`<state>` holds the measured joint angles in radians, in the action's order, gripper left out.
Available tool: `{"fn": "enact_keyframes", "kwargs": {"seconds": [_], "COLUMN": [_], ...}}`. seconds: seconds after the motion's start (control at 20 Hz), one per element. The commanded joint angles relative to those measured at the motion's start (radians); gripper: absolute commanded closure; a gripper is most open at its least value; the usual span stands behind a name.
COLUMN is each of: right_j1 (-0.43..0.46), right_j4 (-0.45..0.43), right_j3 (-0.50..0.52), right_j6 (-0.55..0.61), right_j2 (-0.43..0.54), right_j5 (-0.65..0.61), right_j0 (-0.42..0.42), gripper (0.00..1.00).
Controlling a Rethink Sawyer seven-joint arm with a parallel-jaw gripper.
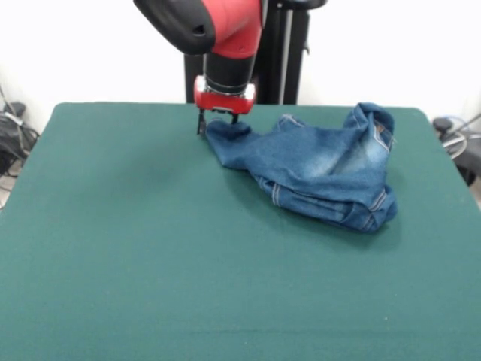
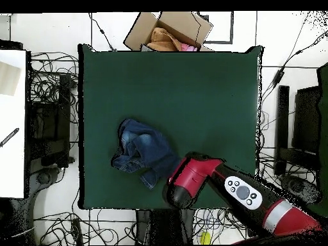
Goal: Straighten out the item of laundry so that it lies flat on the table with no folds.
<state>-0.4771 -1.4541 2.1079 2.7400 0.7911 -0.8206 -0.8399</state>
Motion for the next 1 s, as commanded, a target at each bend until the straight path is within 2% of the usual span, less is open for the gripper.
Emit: {"fn": "enact_keyframes", "kwargs": {"seconds": [0.05,0.45,1.0], "right_j1": [-0.048,-0.101,-0.114], "right_j4": [-0.04,-0.139,-0.14], "right_j3": [-0.246,-0.223,-0.243], "right_j6": [-0.119,0.088,0.111], "right_j2": [0.049,-0.016,-0.064], "right_j5": [0.165,0.167,0.194], "right_j0": [0.066,0.152,0.199], "gripper": [0.0,0.0,0.0]}}
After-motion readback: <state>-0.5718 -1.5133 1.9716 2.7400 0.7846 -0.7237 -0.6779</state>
